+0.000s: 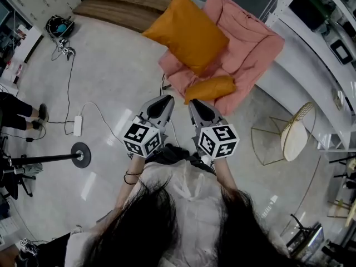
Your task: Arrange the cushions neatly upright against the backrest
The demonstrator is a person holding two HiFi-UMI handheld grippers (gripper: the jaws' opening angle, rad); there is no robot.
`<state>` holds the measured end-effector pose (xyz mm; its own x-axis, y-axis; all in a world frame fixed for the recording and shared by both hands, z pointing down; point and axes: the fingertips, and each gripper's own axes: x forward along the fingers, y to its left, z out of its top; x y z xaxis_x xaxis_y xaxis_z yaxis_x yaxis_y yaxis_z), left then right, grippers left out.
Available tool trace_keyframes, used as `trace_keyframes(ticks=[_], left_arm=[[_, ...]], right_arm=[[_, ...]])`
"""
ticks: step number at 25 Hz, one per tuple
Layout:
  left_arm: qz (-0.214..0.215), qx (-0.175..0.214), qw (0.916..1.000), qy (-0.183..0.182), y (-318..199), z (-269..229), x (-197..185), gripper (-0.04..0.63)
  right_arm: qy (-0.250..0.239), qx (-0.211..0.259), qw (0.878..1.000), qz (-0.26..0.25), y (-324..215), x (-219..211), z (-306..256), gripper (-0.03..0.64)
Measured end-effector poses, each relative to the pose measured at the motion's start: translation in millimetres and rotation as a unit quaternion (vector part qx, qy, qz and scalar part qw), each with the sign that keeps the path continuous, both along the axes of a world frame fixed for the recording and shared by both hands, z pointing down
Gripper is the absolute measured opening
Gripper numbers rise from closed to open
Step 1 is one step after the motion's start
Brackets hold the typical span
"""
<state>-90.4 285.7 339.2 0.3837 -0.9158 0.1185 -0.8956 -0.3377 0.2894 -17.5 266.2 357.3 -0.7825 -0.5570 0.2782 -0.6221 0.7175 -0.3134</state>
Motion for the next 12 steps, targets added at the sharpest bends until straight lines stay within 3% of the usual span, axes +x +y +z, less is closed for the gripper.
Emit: trace_keyframes(ticks=[12], left_arm=[[-0.017, -0.005, 0.9998, -0.002, 7, 10, -47, 0.034]], right_arm=[[0.011, -0.019, 1.000, -0.016, 2, -44, 14, 0.052]])
